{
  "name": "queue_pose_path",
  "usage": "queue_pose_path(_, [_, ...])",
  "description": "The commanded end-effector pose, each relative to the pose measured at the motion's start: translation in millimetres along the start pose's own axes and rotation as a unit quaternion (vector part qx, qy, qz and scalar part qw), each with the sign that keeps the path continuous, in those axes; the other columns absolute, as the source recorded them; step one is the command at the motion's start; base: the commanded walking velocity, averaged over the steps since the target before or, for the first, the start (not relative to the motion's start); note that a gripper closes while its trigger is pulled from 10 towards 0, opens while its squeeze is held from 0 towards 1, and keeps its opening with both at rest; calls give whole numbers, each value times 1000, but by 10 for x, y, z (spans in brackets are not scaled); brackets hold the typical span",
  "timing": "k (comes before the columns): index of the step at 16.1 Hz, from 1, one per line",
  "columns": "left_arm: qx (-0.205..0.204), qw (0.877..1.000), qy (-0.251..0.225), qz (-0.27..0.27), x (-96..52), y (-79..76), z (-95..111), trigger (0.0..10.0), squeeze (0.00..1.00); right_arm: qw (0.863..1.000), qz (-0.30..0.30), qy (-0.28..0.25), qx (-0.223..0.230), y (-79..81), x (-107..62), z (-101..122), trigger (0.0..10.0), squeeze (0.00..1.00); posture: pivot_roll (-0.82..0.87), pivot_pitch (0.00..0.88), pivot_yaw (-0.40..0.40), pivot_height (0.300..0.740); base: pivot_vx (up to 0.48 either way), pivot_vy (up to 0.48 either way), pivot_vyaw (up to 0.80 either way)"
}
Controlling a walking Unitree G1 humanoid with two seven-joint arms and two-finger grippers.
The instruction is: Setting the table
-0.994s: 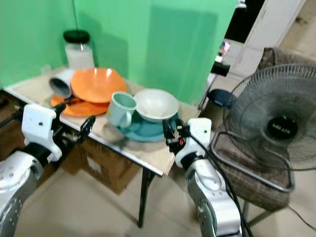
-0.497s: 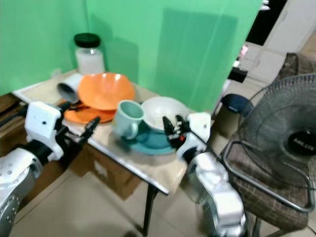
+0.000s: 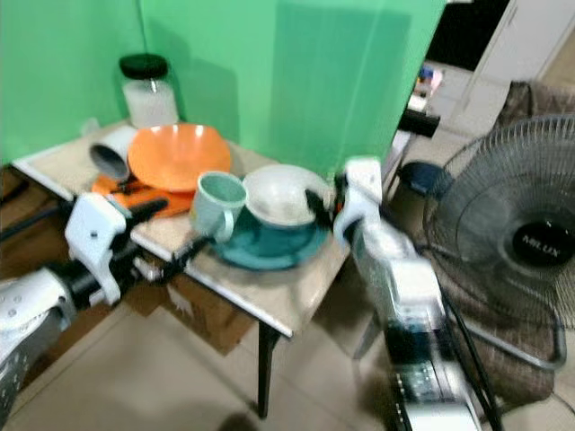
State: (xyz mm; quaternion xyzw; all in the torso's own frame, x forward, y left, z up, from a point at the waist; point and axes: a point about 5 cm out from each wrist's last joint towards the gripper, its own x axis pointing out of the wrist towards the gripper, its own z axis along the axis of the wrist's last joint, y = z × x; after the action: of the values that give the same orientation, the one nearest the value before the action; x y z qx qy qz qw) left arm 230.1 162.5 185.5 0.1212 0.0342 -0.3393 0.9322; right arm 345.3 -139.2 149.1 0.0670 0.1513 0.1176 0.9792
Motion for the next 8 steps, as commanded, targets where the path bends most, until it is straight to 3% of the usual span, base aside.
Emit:
queue_pose_path(1, [4,1000,-7,-26,12,-45,36,10000,0,999,-23,25,30,-58,67,-11,10000,1000,155,0,-68,740,0,0,0])
queue_pose_path(3, [2,999,-1,-51,-4,-112,12,10000,0,997,-30,53,45,-3,220,44,10000,1000,156,0,-73,740,0,0,0])
queue_pose_path(4, [2,998,3,-57,-11,-139,-9,10000,0,996,-23,65,64,49,294,64,10000,0,158,0,-77,740,0,0,0])
queue_pose_path(7, [0,998,9,-60,-9,-174,-44,10000,0,984,-46,115,129,99,439,-38,10000,0,163,0,-87,740,0,0,0])
queue_pose_path(8, [-1,998,11,-62,-13,-187,-53,10000,0,978,-55,130,155,104,457,-92,2431,0,165,0,-88,740,0,0,0])
